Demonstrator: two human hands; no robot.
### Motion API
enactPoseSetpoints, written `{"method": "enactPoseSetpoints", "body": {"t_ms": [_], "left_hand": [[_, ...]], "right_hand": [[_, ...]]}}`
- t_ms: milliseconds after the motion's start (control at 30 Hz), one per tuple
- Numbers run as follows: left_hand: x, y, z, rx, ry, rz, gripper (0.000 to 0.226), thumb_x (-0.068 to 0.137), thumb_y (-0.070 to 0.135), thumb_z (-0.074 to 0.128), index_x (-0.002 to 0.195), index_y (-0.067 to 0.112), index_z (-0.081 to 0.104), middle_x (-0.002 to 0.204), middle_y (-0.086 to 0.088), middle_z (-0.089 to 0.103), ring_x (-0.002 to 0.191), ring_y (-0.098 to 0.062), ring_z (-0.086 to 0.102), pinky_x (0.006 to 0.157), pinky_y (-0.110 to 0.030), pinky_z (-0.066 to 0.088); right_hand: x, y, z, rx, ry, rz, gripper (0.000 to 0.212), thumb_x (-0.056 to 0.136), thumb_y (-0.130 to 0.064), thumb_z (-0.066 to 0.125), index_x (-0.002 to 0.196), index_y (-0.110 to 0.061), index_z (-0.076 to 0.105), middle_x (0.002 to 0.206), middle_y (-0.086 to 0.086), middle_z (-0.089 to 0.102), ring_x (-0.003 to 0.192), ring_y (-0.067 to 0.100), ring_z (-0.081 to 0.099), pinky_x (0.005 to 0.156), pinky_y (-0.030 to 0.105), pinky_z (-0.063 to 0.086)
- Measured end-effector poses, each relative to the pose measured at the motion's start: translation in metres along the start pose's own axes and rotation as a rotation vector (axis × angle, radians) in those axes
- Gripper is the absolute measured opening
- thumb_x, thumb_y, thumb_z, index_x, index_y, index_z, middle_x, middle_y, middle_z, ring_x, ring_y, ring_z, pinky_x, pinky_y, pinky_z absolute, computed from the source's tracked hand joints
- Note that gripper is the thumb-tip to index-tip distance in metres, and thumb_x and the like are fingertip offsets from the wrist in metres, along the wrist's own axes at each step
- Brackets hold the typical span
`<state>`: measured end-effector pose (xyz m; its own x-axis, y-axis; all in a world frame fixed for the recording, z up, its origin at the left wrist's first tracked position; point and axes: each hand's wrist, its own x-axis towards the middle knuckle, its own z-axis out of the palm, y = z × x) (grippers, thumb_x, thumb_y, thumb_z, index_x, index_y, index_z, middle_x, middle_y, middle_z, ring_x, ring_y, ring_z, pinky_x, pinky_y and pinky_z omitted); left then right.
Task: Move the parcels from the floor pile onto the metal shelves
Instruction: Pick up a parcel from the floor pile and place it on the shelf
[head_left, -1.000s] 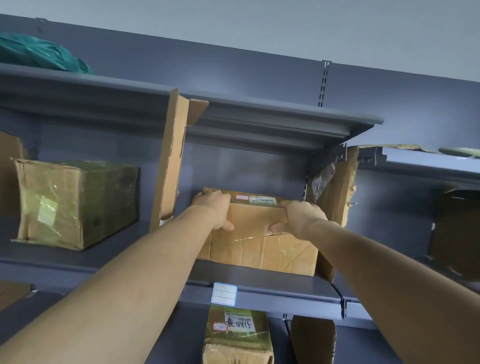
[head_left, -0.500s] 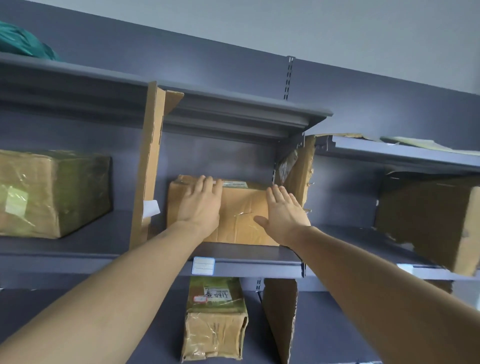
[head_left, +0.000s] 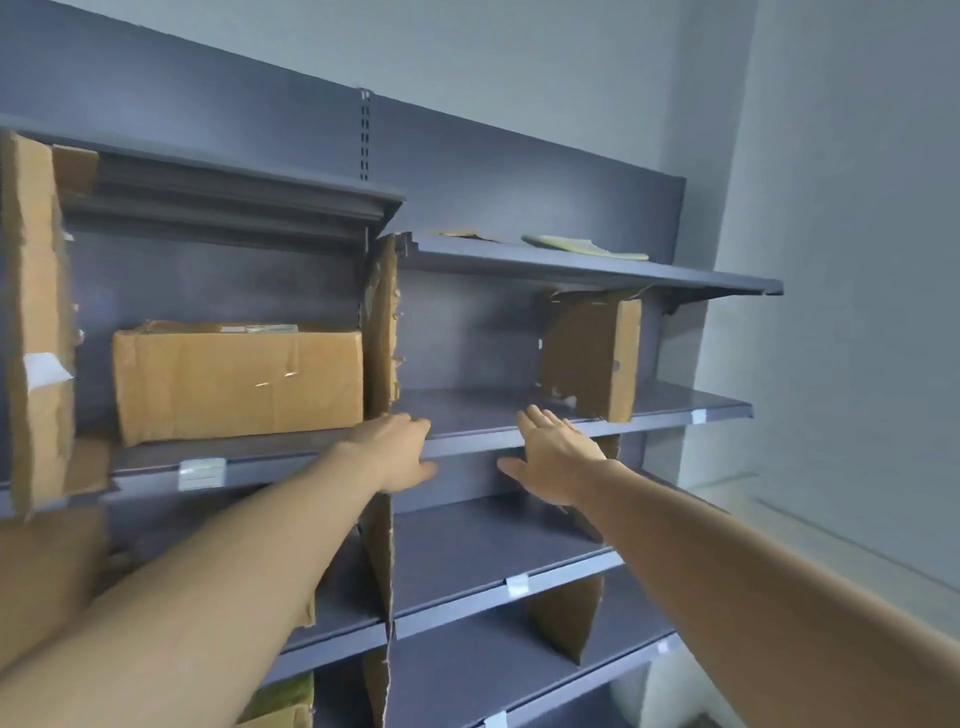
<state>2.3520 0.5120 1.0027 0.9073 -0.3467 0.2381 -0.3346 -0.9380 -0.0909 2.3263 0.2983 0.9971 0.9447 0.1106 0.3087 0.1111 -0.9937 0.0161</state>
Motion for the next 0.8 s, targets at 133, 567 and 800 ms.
{"method": "enactPoseSetpoints", "body": {"t_ms": [133, 567, 800], "left_hand": [[-0.001, 0.112, 0.004, -0.033, -0.042, 0.154, 0.057, 0.094, 0.054, 0.048, 0.138, 0.019, 0.045, 0.137, -0.006, 0.050, 0.124, -0.030, 0.050, 0.090, -0.039, 0.046], [-0.110, 0.472, 0.103, -0.209, -0.327, 0.680, 0.055, 0.097, 0.043, 0.048, 0.147, 0.023, 0.038, 0.146, -0.002, 0.043, 0.130, -0.027, 0.046, 0.099, -0.038, 0.044], [-0.159, 0.603, 0.131, -0.192, -0.406, 0.903, 0.056, 0.096, 0.041, 0.047, 0.148, 0.024, 0.036, 0.145, -0.002, 0.044, 0.133, -0.024, 0.045, 0.101, -0.036, 0.040]], "right_hand": [[-0.072, 0.090, 0.006, 0.033, -0.097, 0.188, 0.066, 0.095, -0.052, 0.050, 0.148, -0.016, 0.031, 0.150, 0.004, 0.039, 0.132, 0.029, 0.043, 0.107, 0.045, 0.041], [-0.444, 0.315, 0.068, 0.126, -0.366, 0.942, 0.054, 0.095, -0.048, 0.051, 0.136, -0.014, 0.043, 0.134, 0.009, 0.053, 0.122, 0.030, 0.052, 0.090, 0.036, 0.044], [-0.557, 0.361, 0.072, 0.205, -0.312, 1.152, 0.055, 0.097, -0.040, 0.046, 0.143, -0.011, 0.038, 0.143, 0.011, 0.048, 0.131, 0.030, 0.046, 0.103, 0.039, 0.041]]}}
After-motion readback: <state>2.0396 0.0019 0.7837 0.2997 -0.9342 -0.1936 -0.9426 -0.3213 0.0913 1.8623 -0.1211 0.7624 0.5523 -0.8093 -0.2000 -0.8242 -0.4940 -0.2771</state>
